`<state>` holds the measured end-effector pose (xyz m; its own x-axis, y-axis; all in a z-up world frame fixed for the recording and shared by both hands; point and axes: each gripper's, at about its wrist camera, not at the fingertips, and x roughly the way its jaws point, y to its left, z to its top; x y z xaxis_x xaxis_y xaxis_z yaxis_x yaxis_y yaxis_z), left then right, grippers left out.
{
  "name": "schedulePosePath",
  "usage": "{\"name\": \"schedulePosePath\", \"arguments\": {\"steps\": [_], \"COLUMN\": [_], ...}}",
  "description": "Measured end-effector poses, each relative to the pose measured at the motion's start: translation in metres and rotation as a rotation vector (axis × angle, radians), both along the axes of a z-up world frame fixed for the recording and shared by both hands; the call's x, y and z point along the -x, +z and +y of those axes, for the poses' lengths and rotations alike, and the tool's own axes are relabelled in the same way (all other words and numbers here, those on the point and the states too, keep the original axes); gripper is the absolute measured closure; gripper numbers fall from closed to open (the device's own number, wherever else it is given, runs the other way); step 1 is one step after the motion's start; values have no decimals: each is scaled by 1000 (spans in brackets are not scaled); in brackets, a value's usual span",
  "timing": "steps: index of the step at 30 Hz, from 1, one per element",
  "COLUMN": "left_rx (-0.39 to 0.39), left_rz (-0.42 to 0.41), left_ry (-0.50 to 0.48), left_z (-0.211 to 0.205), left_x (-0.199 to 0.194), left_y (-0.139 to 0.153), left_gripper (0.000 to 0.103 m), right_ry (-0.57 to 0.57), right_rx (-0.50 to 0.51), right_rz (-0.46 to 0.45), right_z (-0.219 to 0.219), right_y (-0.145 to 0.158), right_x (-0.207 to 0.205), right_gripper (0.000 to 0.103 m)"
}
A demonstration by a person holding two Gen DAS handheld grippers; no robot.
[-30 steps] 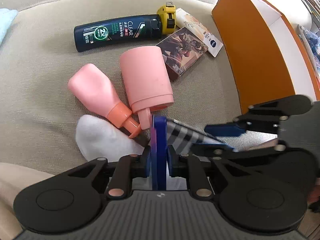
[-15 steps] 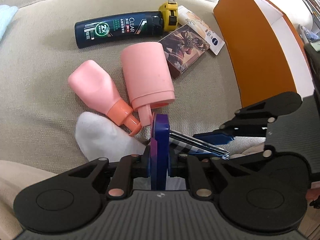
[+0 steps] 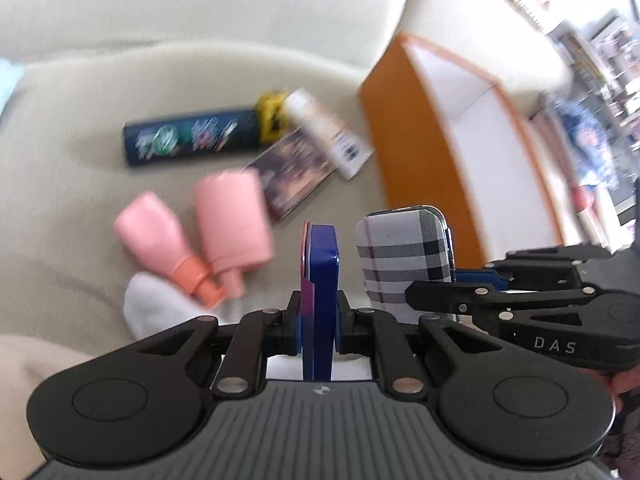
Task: Organize rigid objects
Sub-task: 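Carry the blue tin and plaid case into the shoebox with both tools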
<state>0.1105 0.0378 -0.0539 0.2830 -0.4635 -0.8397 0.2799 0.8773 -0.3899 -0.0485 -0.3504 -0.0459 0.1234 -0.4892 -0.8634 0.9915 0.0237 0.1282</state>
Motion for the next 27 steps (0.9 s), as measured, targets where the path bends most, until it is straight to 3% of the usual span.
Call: {"name": "schedulePosePath", "arguments": {"steps": [3,7,11,14,19,27], "left_rx": [46,137,207,236,258,200], "left_rz": [-50,-93,-124,-111,-1,120], "left_ry": [-25,-80,-139,-179,-210,-223], "left_z": [-12,-41,-87,-124,-176,-209], "left_x": [-1,-13,-30,-44,-68,-88], "left_y": [30,67,88,85,47,-8], "left_gripper": [88,88,88,88,88,88], "right_ry": [-40,-84,-154,-225,-301,-330], "right_rx": [77,176,256,258,114,-154], "right_rz": [-63,-66,-8,56,111,44], "right_z": [9,26,40,49,37,-4], "right_y": [24,70,111,130,103,21], "right_x": [18,37,66,95,150,203], "right_gripper": [84,84,84,84,84,84]}}
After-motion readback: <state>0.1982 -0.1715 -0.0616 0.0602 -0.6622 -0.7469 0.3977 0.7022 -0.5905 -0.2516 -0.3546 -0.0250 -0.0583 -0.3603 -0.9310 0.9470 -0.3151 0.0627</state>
